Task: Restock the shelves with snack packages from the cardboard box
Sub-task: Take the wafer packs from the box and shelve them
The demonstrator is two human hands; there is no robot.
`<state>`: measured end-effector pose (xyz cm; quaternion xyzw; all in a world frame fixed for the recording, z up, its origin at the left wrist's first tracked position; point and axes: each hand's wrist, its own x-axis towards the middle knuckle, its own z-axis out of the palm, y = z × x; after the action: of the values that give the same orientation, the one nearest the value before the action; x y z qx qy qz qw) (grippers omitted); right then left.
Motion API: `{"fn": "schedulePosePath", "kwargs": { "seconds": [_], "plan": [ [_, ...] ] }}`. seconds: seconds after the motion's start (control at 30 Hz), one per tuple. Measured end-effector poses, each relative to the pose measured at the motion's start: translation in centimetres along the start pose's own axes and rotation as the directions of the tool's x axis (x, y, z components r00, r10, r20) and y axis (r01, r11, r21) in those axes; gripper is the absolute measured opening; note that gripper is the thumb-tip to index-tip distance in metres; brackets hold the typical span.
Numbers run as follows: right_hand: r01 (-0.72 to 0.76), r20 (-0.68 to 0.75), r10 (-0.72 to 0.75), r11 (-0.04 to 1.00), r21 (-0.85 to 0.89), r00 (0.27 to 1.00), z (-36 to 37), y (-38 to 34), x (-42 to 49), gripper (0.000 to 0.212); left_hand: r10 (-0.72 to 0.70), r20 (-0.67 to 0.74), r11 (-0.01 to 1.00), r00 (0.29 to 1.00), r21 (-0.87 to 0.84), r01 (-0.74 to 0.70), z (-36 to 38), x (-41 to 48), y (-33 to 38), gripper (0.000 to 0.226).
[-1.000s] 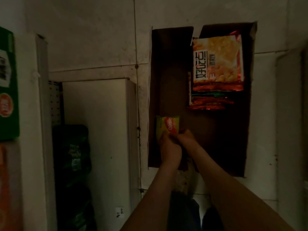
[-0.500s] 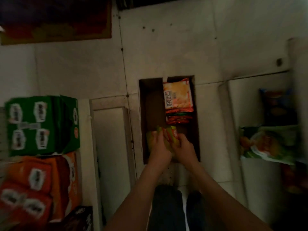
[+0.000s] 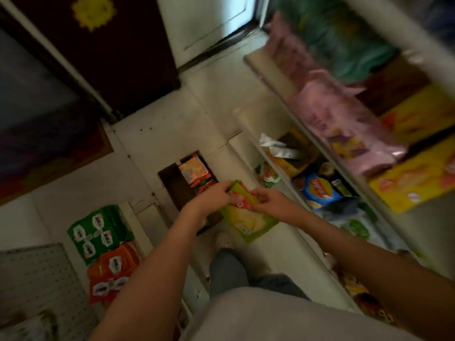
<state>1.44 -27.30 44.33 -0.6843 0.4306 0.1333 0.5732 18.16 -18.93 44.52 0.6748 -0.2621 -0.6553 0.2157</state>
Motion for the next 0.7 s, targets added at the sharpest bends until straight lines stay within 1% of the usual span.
{"fn": "schedulePosePath", "kwargs": {
  "seconds": [0.07,0.13,0.17,0.2,0.23,0.27,0.33,0.37,0.43,0.47,0.53,0.57,0.63,0.7],
  "plan": [
    [0.012,-0.054,-0.007,0.994,0.108,0.998,-2.0,0.3,-4.3,0.028,0.039,0.053,0.999,0.998,0.025,-0.040,2.2,-1.7,3.2,0.035],
    [0.035,-0.106,-0.014,0.980,0.197,0.994,-3.6,1.2,-7.9,0.018,0.056,0.097,0.996,0.994,0.061,-0.062,4.5,-2.2,5.4,0.022],
    [0.033,-0.126,-0.003,0.971,0.237,0.992,-4.3,1.6,-9.4,0.012,0.063,0.131,0.995,0.989,0.069,-0.072,5.7,-2.6,6.5,0.025],
    [0.029,-0.169,0.017,0.963,0.267,0.985,-5.3,2.5,-11.5,0.009,0.085,0.172,0.991,0.981,0.084,-0.100,7.5,-2.8,8.0,0.037],
    [0.023,-0.205,0.036,0.960,0.281,0.978,-6.0,3.2,-13.0,0.010,0.084,0.204,0.991,0.975,0.087,-0.103,8.9,-2.9,8.9,0.049],
    [0.021,-0.256,0.057,0.957,0.290,0.965,-7.0,4.6,-15.5,0.013,0.097,0.251,0.988,0.963,0.095,-0.125,11.5,-3.1,10.1,0.051],
    [0.009,-0.283,0.075,0.959,0.283,0.956,-8.1,5.6,-17.1,0.017,0.118,0.290,0.984,0.950,0.092,-0.151,13.3,-2.7,11.4,0.033],
    [0.012,-0.323,0.089,0.954,0.299,0.942,-8.8,6.9,-19.0,0.018,0.116,0.318,0.984,0.941,0.090,-0.151,15.4,-2.9,12.3,0.029],
    [0.032,-0.397,0.110,0.942,0.335,0.911,-10.0,8.8,-22.7,0.017,0.121,0.365,0.982,0.923,0.090,-0.165,19.2,-3.1,14.0,0.032],
    [0.038,-0.425,0.123,0.935,0.352,0.897,-10.5,9.4,-24.0,0.017,0.128,0.379,0.980,0.916,0.092,-0.175,20.5,-3.3,14.6,0.028],
    [0.072,-0.508,0.155,0.914,0.399,0.848,-11.1,10.9,-26.6,0.021,0.142,0.390,0.976,0.910,0.095,-0.194,23.2,-3.8,15.6,0.014],
    [0.082,-0.548,0.181,0.904,0.420,0.817,-11.4,11.5,-27.4,0.023,0.153,0.385,0.977,0.910,0.082,-0.199,24.0,-4.0,15.9,0.012],
    [0.115,-0.620,0.258,0.861,0.495,0.741,-11.6,13.1,-28.5,0.028,0.193,0.359,0.969,0.913,0.075,-0.234,25.4,-3.8,16.4,0.018],
    [0.188,-0.653,0.359,0.767,0.614,0.667,-11.4,14.7,-29.0,0.033,0.220,0.344,0.966,0.913,0.054,-0.254,26.5,-3.0,16.8,0.026]
  ]
}}
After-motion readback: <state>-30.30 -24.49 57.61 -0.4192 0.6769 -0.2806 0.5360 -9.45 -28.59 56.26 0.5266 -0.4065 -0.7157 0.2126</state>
